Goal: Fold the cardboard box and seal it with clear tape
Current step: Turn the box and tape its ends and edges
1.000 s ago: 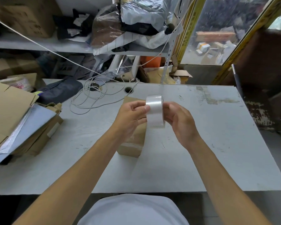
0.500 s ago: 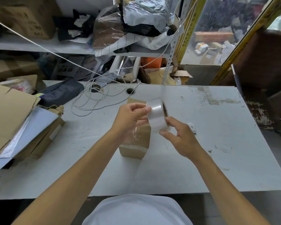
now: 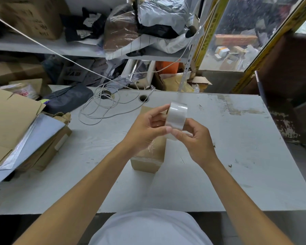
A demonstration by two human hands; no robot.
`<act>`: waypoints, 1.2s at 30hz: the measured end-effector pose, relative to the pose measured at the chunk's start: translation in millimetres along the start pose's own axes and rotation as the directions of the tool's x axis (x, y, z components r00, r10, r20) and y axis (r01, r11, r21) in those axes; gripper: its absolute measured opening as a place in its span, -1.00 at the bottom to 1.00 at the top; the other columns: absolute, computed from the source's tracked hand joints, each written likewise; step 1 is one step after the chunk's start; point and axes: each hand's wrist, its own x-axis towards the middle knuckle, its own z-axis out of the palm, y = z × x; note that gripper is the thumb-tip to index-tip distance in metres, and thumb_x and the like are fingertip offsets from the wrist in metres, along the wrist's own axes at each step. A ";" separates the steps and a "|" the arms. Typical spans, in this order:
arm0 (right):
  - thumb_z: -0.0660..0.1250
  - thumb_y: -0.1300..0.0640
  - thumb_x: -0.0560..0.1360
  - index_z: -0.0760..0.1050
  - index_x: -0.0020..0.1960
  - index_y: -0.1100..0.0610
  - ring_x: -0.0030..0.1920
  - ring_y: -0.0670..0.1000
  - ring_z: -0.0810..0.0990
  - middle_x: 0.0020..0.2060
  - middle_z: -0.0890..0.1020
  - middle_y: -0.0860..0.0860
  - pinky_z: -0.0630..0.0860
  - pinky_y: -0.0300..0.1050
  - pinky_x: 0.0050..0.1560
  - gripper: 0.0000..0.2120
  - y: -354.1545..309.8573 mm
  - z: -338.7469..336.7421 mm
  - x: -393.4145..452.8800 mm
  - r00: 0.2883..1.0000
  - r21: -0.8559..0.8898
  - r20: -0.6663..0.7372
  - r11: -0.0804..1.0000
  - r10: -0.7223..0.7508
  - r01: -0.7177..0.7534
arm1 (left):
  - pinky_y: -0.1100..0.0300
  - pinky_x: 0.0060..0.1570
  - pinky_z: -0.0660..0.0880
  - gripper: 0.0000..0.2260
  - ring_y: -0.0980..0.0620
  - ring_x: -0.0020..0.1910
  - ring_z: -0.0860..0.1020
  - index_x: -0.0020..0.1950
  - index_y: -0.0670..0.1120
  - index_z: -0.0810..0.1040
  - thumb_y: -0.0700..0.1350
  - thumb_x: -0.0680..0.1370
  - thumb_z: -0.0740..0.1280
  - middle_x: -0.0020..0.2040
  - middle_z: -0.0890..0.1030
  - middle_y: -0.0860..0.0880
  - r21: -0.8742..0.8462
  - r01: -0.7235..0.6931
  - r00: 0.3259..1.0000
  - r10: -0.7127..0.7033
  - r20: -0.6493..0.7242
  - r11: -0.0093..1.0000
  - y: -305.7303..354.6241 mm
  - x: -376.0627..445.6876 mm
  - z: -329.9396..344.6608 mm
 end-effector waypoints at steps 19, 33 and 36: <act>0.52 -0.14 0.23 0.50 0.05 0.05 -0.05 -0.11 0.57 -0.11 0.57 -0.22 0.57 -0.19 -0.04 -0.51 -12.7 -32.5 26.5 0.982 -0.176 0.186 0.982 -0.037 0.071 | -0.02 0.18 0.49 -0.74 -0.13 0.10 0.60 0.17 -0.21 0.64 -0.25 0.53 0.28 0.12 0.66 -0.19 -0.128 0.026 0.999 -0.022 0.032 0.991 8.6 4.2 -11.8; 0.61 -0.10 0.29 0.38 0.03 0.08 -0.11 0.05 0.55 -0.08 0.54 0.01 0.60 0.07 -0.19 -0.47 -24.5 -9.8 25.0 0.983 -0.534 0.015 0.829 -0.185 0.164 | -0.01 0.22 0.54 -0.46 0.06 0.18 0.63 0.21 -0.04 0.61 0.20 0.33 0.48 0.16 0.68 -0.01 0.230 0.029 0.982 0.015 -0.187 0.973 14.1 -0.9 -4.0; 0.60 -0.05 0.31 0.37 0.03 0.07 -0.14 0.01 0.53 -0.10 0.52 -0.01 0.62 0.03 -0.20 -0.50 -24.7 -5.3 25.4 0.972 -0.585 0.011 0.787 -0.235 0.197 | -0.01 0.21 0.57 -0.47 0.14 0.21 0.60 0.09 -0.02 0.56 0.18 0.23 0.59 0.21 0.64 0.05 0.345 0.017 0.973 0.064 -0.223 0.938 16.2 -1.0 1.9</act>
